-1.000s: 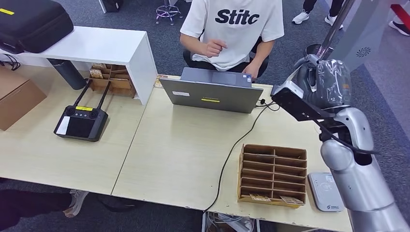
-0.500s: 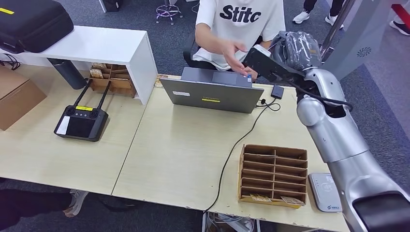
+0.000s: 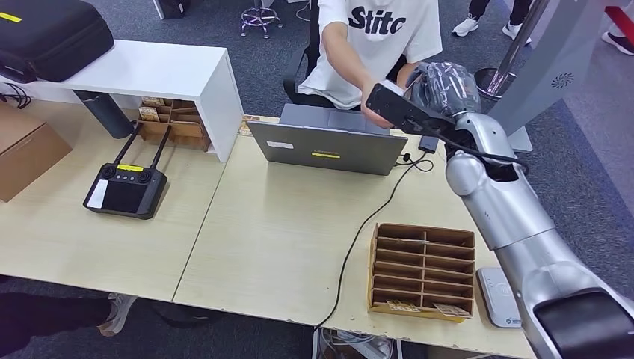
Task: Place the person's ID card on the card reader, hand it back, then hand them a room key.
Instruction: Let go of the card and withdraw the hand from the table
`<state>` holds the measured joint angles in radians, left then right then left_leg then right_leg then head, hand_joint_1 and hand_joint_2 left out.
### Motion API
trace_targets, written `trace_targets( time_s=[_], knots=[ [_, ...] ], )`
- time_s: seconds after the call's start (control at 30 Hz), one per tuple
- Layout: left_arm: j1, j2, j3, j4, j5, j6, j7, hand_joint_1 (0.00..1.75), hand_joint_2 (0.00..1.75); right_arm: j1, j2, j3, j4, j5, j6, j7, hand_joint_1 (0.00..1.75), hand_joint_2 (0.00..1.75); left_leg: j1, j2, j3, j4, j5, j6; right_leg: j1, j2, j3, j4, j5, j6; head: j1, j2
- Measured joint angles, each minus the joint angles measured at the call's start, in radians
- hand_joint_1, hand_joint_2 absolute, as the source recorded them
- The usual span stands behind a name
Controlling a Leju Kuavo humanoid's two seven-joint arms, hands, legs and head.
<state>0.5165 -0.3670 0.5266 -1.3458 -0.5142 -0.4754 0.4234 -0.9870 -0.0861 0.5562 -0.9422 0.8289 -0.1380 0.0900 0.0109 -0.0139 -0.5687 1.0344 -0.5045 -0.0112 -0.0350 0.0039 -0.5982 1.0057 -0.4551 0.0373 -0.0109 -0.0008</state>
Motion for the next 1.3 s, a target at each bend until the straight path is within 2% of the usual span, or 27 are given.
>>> trace_targets(
  time_s=[0.1,0.23,0.5,0.8,0.93,1.3],
  knots=[
    [0.001,0.0,-0.001,0.0,-0.002,0.004,-0.001,0.0,1.75,0.0,0.001,0.005,0.004,0.0,0.0,0.0,1.75,1.75,0.0,0.0,0.0,0.0,0.0,0.0,0.0,0.0,0.0,0.0,0.0,0.0,0.0,0.0],
    [0.001,0.0,-0.002,0.0,-0.01,0.007,-0.007,0.0,1.75,0.0,0.001,0.007,0.009,0.004,-0.003,0.004,0.03,1.75,0.0,0.0,0.0,0.0,0.0,0.0,0.0,0.0,0.0,0.0,0.0,0.0,0.0,0.0],
    [0.017,0.0,-0.01,-0.011,-0.001,0.013,0.008,0.0,1.75,0.034,-0.003,-0.021,-0.034,-0.07,-0.039,-0.022,0.0,1.75,0.0,0.0,0.0,0.0,0.0,0.0,0.0,0.0,-0.001,0.0,0.0,0.0,0.0,0.0],
    [0.06,0.0,-0.051,-0.051,0.047,0.047,0.036,0.0,1.75,0.146,-0.049,-0.118,-0.259,-0.196,-0.085,-0.081,0.0,1.75,0.0,0.0,0.0,0.0,0.0,0.0,0.0,0.0,-0.001,-0.001,0.0,0.0,0.0,0.0],
    [0.084,0.0,-0.077,-0.076,0.072,0.066,0.051,0.0,1.75,0.229,-0.075,-0.18,-0.389,-0.278,-0.109,-0.127,0.0,1.75,0.0,0.0,0.0,0.0,-0.001,0.0,0.0,0.0,-0.001,-0.001,0.0,0.0,0.0,0.0],
    [0.142,0.0,-0.154,-0.122,0.139,0.16,0.068,0.0,1.75,0.539,-0.117,-0.392,-0.687,-0.507,-0.122,-0.285,0.0,1.75,0.0,0.0,0.0,0.0,-0.002,0.001,0.0,0.0,0.0,-0.002,-0.001,0.001,0.0,0.0]
  ],
)
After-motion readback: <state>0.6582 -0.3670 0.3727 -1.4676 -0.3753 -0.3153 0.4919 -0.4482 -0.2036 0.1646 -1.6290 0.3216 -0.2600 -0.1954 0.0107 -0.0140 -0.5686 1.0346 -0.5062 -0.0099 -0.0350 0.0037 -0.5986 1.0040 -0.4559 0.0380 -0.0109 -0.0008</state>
